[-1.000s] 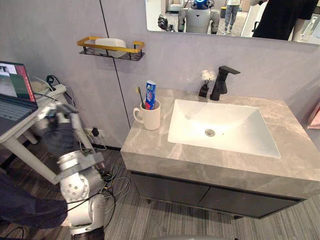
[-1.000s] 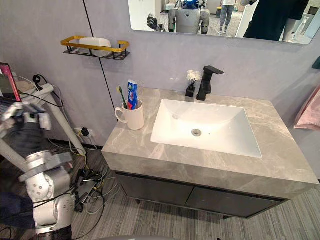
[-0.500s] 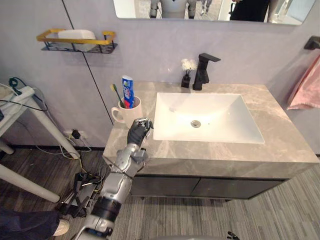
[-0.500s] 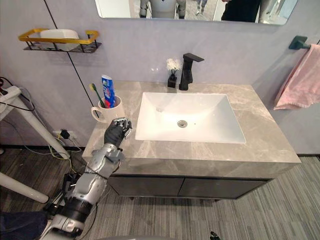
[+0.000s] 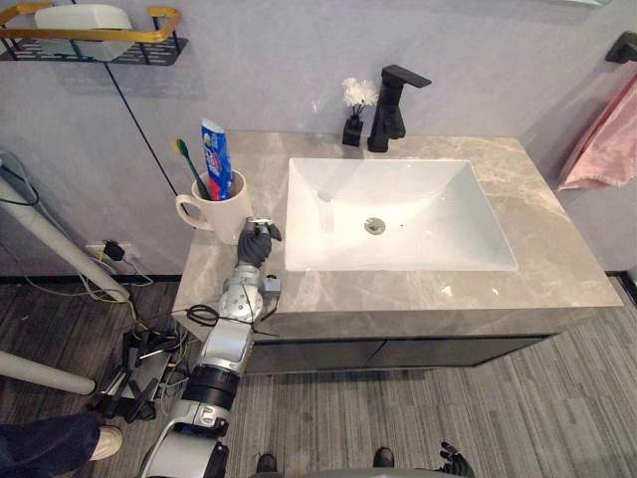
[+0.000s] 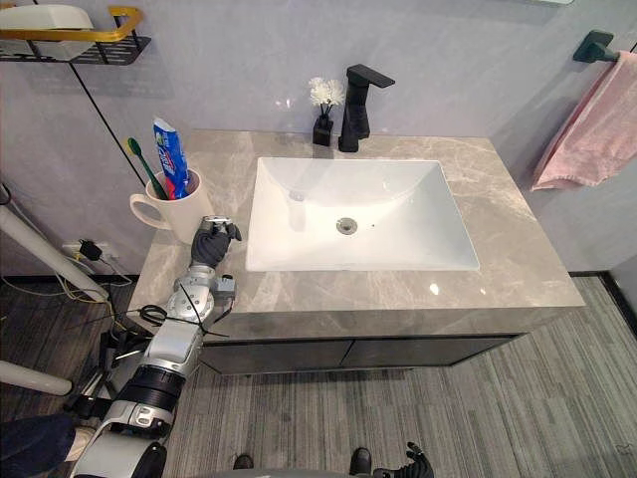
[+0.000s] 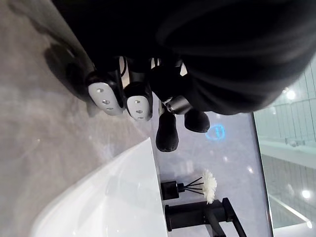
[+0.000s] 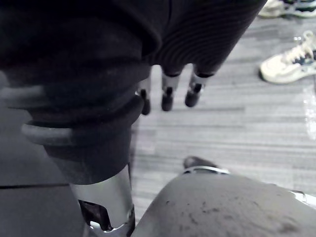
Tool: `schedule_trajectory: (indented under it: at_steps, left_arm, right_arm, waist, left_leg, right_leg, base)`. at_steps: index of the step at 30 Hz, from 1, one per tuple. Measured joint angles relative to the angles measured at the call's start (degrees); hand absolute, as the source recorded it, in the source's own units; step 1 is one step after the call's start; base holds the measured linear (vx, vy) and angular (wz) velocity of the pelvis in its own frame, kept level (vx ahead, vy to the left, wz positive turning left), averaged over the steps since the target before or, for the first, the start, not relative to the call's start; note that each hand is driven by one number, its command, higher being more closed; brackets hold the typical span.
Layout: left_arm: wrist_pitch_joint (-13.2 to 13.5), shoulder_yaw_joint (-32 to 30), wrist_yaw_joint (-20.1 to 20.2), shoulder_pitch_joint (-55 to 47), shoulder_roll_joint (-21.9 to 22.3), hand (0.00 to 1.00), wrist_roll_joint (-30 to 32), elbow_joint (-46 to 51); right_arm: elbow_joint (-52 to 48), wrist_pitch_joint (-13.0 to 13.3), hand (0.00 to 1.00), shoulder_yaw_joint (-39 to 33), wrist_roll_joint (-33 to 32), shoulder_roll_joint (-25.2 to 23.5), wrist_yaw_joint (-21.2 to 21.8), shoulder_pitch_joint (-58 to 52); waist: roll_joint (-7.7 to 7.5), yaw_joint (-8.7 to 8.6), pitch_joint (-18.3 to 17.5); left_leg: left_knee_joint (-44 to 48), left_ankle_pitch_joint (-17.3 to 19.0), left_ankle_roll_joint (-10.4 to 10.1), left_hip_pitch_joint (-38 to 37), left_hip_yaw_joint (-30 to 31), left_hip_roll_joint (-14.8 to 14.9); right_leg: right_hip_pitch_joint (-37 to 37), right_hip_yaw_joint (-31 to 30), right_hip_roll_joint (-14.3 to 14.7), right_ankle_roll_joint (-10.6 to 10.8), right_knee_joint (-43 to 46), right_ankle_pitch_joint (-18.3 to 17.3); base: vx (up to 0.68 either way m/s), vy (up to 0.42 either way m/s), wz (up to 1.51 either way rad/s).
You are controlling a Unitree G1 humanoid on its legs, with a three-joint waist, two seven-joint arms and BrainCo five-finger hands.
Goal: Organize washtable
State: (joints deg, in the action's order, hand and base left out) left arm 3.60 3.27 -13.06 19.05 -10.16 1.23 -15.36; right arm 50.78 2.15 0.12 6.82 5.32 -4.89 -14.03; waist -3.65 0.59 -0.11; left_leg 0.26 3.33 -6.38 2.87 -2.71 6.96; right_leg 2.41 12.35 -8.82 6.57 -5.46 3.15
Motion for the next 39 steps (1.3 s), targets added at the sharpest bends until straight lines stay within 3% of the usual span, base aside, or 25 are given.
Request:
schedule_trajectory:
  at_steps: [8,15,17,26,32,39]
  left_arm:
    - [0.10,-4.11,1.32,-11.21,0.38,1.00,-0.78,11.16]
    - [0.74,-3.67,5.97,-18.43,1.55,1.00,-4.07,16.83]
    - [0.76,-3.55,6.94,-18.47,2.34,1.00,-5.54,16.83]
    - [0.77,-3.43,6.44,-16.71,2.28,1.00,-7.87,15.97]
    - [0.66,-6.42,3.82,-11.12,1.70,1.00,-7.57,9.51]
    - [0.53,-9.50,2.55,-8.31,-0.29,1.00,-6.84,4.99]
  right_arm:
    - [-0.41,0.01,0.00,0.00,0.03,0.06,0.03,-0.39]
    - [-0.16,0.07,0.00,-0.12,0.44,0.19,0.07,-0.47]
    - [0.97,0.14,0.00,-0.14,0.51,0.34,0.13,-0.25]
    - [2.36,0.21,0.00,-0.15,0.56,0.85,0.16,0.23]
    - [2.40,0.41,0.00,-0.14,0.61,0.90,0.18,0.25]
    - [2.36,1.40,0.00,-0.82,1.52,0.71,0.25,0.33]
  waist:
    - [0.09,0.58,0.15]
    - [0.32,1.38,0.02]
    - [0.36,2.01,-0.03]
    - [1.00,1.83,-0.56]
    - [0.95,1.71,-0.82]
    - [0.64,0.15,-0.97]
  left_leg:
    - [0.09,0.02,0.00,0.03,-0.30,0.06]
    - [0.06,0.02,0.00,-0.42,-0.41,0.06]
    - [0.05,0.01,0.01,-0.71,-0.33,0.05]
    - [-0.35,-0.02,0.01,-1.27,-0.30,0.05]
    - [-1.02,-0.02,0.01,-1.43,-1.73,0.06]
    - [-1.34,0.02,0.08,-1.69,-2.58,-0.11]
  right_leg:
    - [0.01,-0.04,0.04,0.16,-0.05,0.30]
    - [-0.33,-0.16,0.08,0.14,-0.09,0.34]
    - [-0.67,-0.09,0.09,0.12,-0.11,0.36]
    - [-1.05,-0.12,0.16,0.13,-0.21,0.38]
    - [0.07,-1.76,0.27,0.02,-0.28,0.83]
    - [0.95,-2.29,0.26,-0.31,-0.34,1.49]
  base:
    - [-0.03,-0.009,0.00]
    - [0.00,0.000,0.00]
    - [0.00,0.000,0.00]
    - [0.00,0.000,0.00]
    - [0.00,-0.007,-0.13]
    - [-0.02,-0.009,-0.11]
